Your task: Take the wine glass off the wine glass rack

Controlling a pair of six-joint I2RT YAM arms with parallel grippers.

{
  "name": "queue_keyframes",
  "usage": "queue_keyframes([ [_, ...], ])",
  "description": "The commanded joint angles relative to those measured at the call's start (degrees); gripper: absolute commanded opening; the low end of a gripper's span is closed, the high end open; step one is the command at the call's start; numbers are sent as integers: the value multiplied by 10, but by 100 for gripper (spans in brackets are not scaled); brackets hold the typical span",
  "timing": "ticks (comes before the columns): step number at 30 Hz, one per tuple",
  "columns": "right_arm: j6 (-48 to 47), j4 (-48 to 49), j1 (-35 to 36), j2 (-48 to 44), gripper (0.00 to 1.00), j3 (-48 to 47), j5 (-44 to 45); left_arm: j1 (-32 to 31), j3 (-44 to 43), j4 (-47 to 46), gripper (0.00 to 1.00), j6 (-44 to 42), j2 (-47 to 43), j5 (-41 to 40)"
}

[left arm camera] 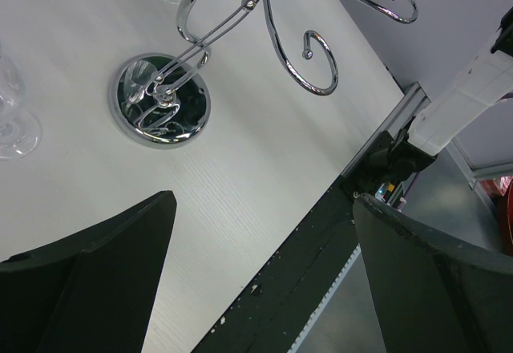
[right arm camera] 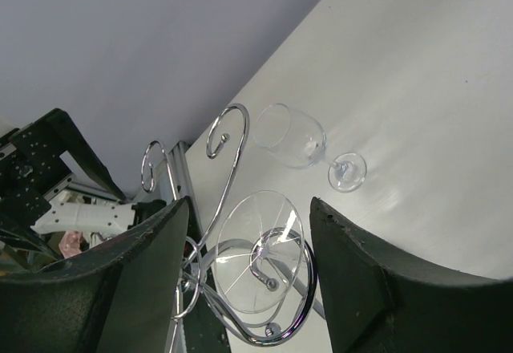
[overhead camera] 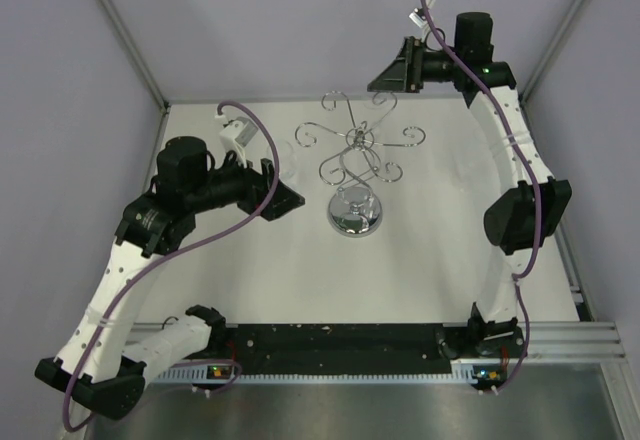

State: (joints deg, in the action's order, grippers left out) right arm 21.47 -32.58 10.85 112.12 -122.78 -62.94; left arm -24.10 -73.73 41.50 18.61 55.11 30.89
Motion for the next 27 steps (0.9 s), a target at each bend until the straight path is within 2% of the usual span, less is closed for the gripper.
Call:
queue_keyframes([
  [1, -14, 15, 6, -28, 62, -33, -15, -1, 2, -24, 98, -1, -10, 7],
  [27, -18, 13, 20, -54, 61, -19, -10, -1, 8, -24, 98, -2, -11, 6],
])
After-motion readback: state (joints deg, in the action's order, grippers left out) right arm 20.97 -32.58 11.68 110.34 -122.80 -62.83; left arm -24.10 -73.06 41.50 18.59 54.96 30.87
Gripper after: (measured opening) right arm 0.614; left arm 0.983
